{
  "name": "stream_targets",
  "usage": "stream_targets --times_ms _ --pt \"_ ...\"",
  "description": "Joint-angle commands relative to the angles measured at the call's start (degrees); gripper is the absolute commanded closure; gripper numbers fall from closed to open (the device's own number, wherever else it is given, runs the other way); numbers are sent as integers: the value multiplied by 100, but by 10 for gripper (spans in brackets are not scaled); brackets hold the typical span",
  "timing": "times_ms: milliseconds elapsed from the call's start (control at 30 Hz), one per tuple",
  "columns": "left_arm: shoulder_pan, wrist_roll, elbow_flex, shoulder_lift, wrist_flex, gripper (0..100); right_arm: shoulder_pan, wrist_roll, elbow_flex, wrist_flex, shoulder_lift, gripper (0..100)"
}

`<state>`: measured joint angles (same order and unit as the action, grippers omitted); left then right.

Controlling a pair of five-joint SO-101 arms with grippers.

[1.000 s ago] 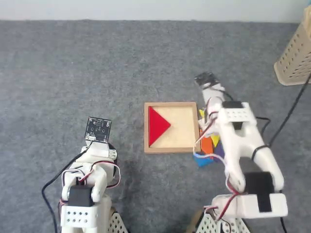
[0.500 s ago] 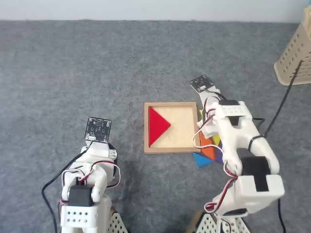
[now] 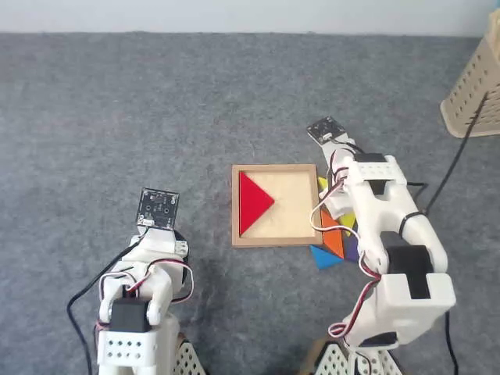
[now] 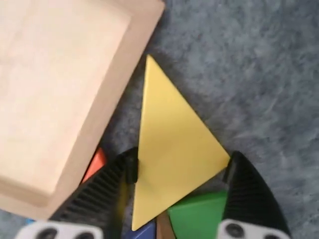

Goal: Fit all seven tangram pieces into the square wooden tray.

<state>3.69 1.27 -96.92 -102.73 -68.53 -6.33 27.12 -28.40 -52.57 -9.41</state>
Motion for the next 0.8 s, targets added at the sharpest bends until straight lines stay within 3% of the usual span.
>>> stream_targets --times_ms 0,300,767 --pt "26 -53 31 -18 -26 989 40 9 185 -40 40 850" --pt "26 -53 31 -18 -26 989 470 -290 299 -31 251 851" --pt "26 -53 31 -18 -26 989 119 -290 -352 -31 1745 851"
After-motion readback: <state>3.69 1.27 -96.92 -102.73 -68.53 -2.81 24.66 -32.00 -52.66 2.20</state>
